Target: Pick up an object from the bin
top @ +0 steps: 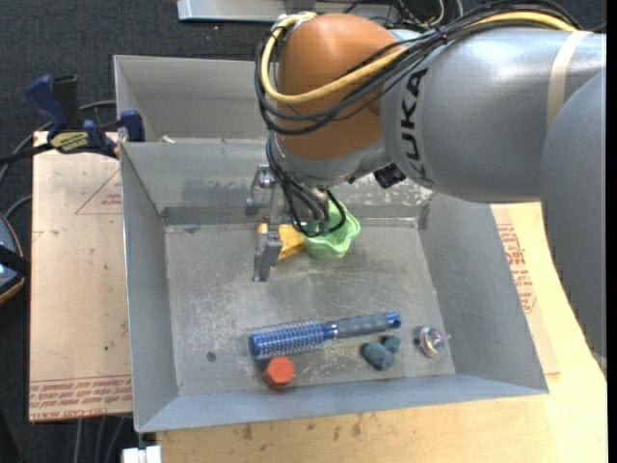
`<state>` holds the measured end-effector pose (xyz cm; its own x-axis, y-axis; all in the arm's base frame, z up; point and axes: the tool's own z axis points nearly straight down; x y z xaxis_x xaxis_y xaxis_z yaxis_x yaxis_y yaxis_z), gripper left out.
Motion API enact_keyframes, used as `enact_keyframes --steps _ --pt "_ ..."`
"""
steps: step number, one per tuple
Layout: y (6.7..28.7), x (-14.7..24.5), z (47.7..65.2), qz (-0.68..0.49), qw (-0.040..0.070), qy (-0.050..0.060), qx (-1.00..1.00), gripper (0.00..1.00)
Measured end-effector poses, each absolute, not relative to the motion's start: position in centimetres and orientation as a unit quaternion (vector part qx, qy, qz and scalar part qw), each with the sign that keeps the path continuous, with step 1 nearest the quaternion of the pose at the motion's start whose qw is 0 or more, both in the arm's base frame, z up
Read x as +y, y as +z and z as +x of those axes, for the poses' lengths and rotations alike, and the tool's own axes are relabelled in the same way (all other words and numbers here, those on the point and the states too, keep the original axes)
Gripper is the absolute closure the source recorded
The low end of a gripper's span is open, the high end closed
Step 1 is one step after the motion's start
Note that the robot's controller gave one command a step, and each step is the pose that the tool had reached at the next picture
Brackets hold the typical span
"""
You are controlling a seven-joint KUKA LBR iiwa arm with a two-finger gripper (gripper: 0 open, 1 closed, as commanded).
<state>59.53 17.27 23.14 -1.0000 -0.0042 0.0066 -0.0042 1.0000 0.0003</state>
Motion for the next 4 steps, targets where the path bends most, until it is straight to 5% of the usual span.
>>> enact_keyframes --steps 1,2,3,4 --pt "16.6 7.1 60.2 -0.04 0.002 0.002 -0.999 0.0" --pt "9.6 6.2 63.2 -0.014 -0.004 -0.001 -1.0 0.0" --pt "7.9 12.7 64.8 0.039 -0.003 -0.002 -0.999 0.0" --pt "8.0 12.4 64.9 0.036 -0.004 -0.002 -0.999 1.0"
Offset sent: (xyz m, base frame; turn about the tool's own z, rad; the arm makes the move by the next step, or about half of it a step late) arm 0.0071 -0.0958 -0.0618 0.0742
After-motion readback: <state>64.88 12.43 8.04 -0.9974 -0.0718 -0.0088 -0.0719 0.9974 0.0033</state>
